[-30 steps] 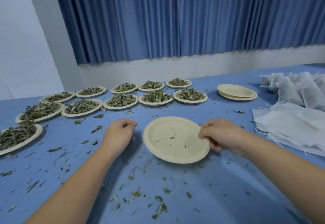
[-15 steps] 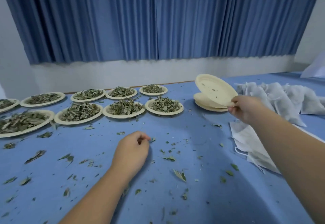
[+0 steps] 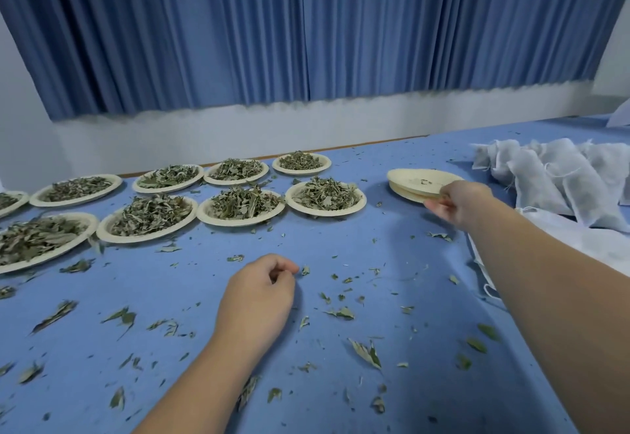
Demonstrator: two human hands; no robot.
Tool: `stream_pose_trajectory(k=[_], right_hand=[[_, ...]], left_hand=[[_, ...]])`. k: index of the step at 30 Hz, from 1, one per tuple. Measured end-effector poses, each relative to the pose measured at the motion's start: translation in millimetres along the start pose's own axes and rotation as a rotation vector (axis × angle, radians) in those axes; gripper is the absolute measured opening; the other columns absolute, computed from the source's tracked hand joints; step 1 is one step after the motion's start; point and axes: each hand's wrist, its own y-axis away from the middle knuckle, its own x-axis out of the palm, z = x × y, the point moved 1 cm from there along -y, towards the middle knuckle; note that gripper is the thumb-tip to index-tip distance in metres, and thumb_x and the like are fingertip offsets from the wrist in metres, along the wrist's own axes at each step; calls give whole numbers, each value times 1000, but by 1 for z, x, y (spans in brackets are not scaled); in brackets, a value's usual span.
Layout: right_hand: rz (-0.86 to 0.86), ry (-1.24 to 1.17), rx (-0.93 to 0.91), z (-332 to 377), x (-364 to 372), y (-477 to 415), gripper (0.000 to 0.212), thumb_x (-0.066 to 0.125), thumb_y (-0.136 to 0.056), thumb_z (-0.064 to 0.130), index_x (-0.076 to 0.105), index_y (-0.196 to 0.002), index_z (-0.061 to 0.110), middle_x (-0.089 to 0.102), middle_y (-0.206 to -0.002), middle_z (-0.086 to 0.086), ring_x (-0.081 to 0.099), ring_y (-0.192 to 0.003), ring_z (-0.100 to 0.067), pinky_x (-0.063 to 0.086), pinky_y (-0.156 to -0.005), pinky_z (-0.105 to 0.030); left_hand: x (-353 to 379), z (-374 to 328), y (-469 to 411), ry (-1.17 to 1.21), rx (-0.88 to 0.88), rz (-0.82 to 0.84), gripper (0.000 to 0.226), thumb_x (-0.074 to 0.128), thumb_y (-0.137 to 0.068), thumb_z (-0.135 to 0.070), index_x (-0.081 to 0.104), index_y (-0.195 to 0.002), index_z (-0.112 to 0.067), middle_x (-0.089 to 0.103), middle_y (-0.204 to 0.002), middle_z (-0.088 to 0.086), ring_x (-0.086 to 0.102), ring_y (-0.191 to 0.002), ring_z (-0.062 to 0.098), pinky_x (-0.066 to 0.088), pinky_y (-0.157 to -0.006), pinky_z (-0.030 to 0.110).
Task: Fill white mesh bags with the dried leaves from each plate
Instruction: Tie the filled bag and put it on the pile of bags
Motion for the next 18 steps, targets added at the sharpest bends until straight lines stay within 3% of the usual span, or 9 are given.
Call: stream_pose_trajectory(k=[2,4,7,10,14,18], right_hand=[[-7,47,12,-3,-1,3,11,53,-92,-2,52,-102,3,48,-68,-5,56,-50,-20,60,-73,-32],[16,69,-29,-6,-4,8,8,53,-93,0,52,-100,2,48,-69,-6,55,-54,-19,59,-55,-28],[85,120,-128,-8,-14,20,3,55,-92,1,53,-90,1,46,-68,-7,49,-53,-18,50,-36,-22],[145,249,-233,-2,-29,39,7,58,-91,4,54,-85,3,50,-63,-8,50,-49,-18,47,-38,-21],[128,427,-394,11,-65,64,11,61,-89,10,56,-80,8,56,-67,-8,54,-47,-16,46,-41,-22],[119,878,-508,19,-102,85,18,63,-89,21,59,-75,11,63,-74,-5,57,-56,-17,44,-50,-25]], left_hand=[[0,0,0,-2,1,1,26,48,-95,-17,64,-84,-36,60,-64,-27,46,-42,3,35,-49,24],[0,0,0,-3,1,2,27,48,-95,-17,64,-84,-35,60,-64,-28,45,-41,3,35,-48,24],[1,-1,0,-21,2,5,27,48,-94,-16,64,-83,-35,61,-64,-26,43,-38,4,34,-47,24],[0,-2,0,-36,11,-6,27,50,-94,-17,64,-81,-36,62,-61,-12,44,-39,4,36,-49,26],[-1,-1,1,-66,30,30,27,48,-95,-18,64,-82,-36,58,-51,-10,41,-35,7,33,-46,26],[-1,-1,2,-118,47,39,27,47,-95,-20,64,-83,-36,62,-59,-4,44,-38,7,34,-46,26]])
